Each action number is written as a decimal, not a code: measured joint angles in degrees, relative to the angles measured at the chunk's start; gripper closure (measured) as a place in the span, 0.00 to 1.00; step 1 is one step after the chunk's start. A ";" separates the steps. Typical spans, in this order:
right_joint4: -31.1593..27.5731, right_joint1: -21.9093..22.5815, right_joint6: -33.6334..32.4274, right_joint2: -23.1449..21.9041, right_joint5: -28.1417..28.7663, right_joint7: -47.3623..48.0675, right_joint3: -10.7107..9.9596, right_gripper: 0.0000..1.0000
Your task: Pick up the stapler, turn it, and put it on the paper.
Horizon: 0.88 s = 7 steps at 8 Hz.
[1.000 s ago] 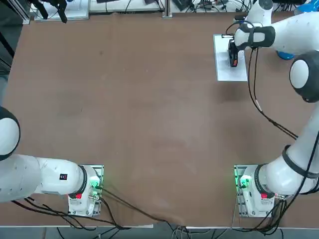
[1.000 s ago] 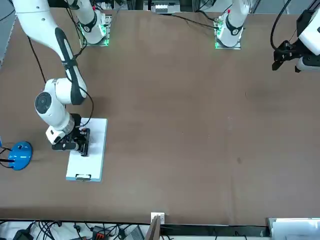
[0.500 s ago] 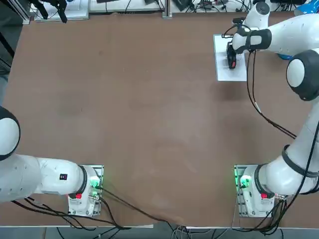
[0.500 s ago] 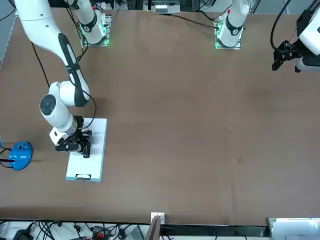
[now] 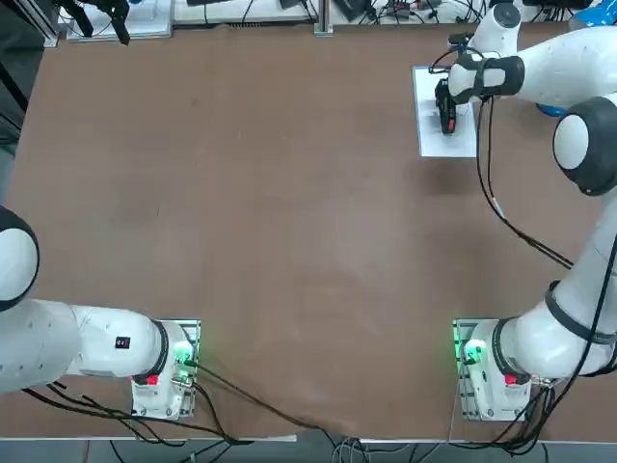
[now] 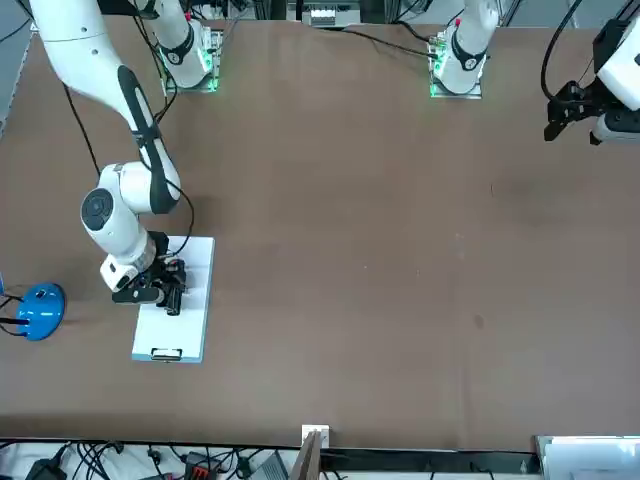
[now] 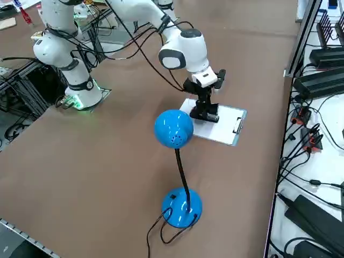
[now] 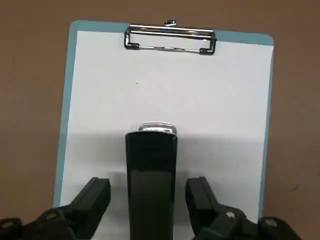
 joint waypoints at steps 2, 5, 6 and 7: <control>1.13 -0.01 -5.17 -2.61 0.00 -0.07 0.00 0.00; 4.61 -0.26 -22.38 -13.32 0.00 -0.67 -0.21 0.00; 5.18 -0.38 -27.38 -17.65 0.00 -0.82 -0.37 0.00; 5.32 -0.57 -31.36 -21.59 0.03 -0.85 -0.49 0.00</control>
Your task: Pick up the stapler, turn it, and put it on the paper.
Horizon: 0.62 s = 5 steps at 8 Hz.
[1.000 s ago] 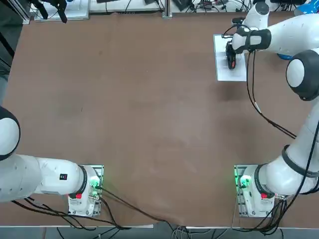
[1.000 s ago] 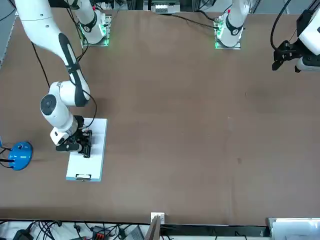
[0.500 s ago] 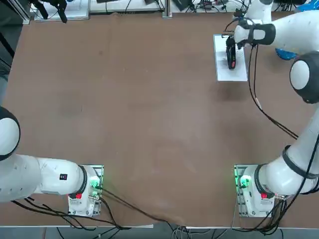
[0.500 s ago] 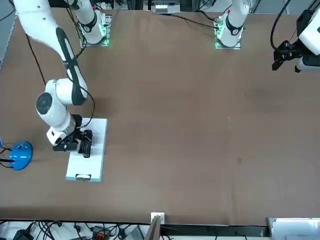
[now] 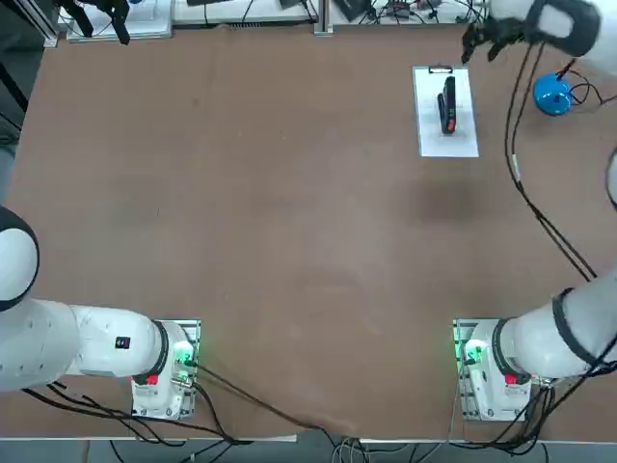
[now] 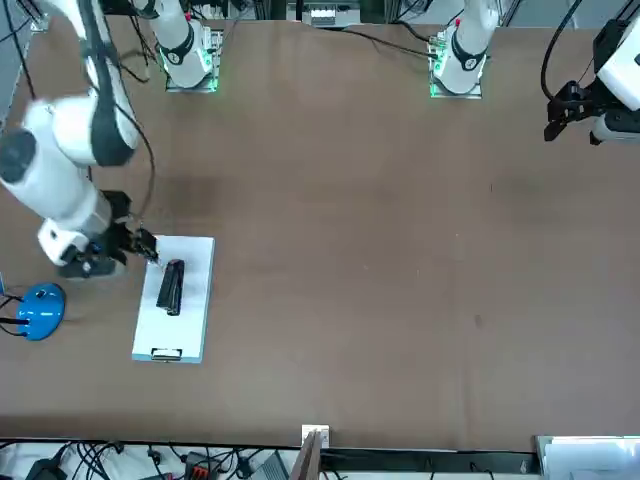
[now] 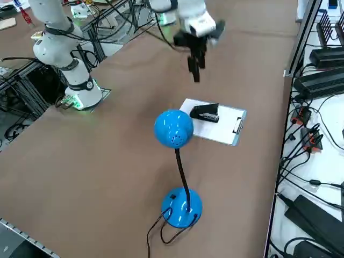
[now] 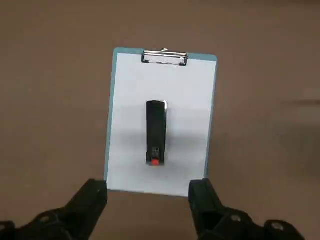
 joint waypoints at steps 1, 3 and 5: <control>0.43 -0.36 -3.78 -3.09 0.02 0.00 -0.07 0.00; 4.18 -0.46 -13.29 -5.88 0.07 0.02 -0.07 0.00; 8.65 -0.61 -21.77 -7.65 0.01 0.02 -0.18 0.00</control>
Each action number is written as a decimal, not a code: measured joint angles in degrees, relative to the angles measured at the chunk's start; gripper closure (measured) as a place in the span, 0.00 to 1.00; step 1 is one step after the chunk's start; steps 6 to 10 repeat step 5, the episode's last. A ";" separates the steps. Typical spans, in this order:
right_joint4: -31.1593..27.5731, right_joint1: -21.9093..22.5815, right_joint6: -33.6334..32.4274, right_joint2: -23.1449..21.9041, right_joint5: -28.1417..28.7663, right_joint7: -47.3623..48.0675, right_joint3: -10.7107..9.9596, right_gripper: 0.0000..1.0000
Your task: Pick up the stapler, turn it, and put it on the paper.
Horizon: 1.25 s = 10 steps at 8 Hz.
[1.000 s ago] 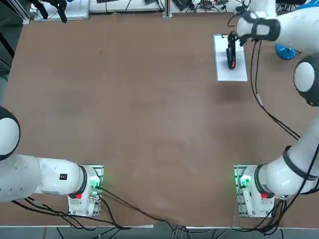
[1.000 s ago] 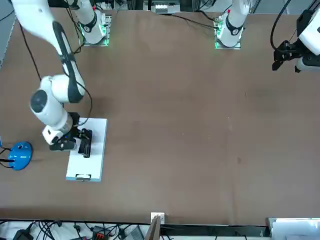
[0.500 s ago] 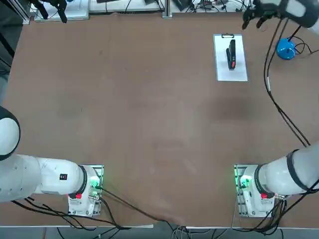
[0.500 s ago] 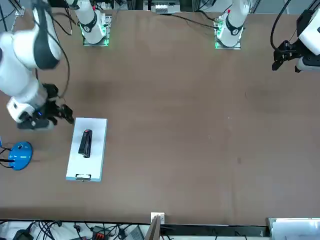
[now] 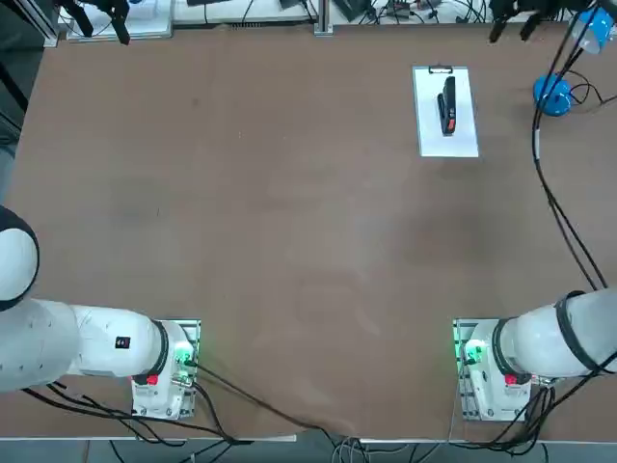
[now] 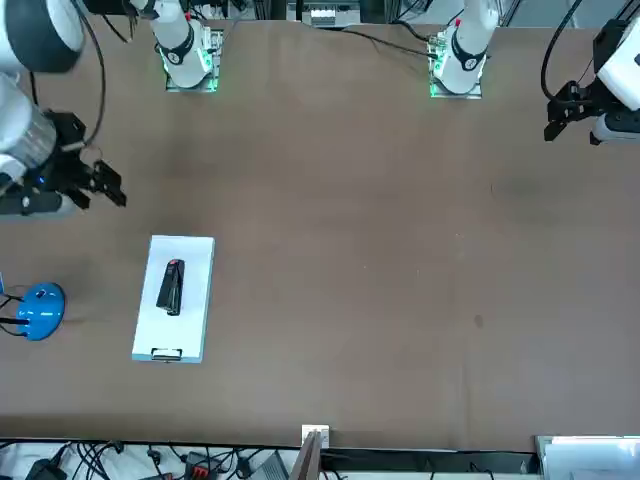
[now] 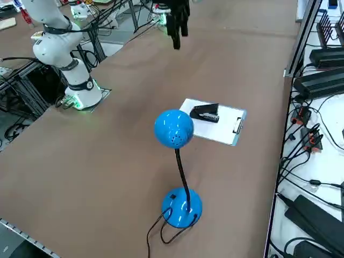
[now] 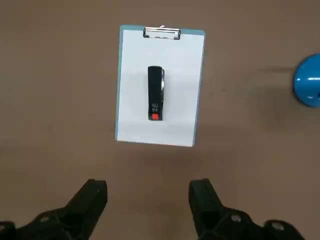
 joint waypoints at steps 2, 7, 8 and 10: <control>0.66 -1.62 -3.97 -3.46 -0.07 -0.01 0.12 0.00; -1.39 -3.30 -6.71 -7.96 -0.07 -0.26 0.58 0.00; -1.39 -3.30 -6.71 -7.96 -0.07 -0.26 0.58 0.00; -1.39 -3.30 -6.71 -7.96 -0.07 -0.26 0.58 0.00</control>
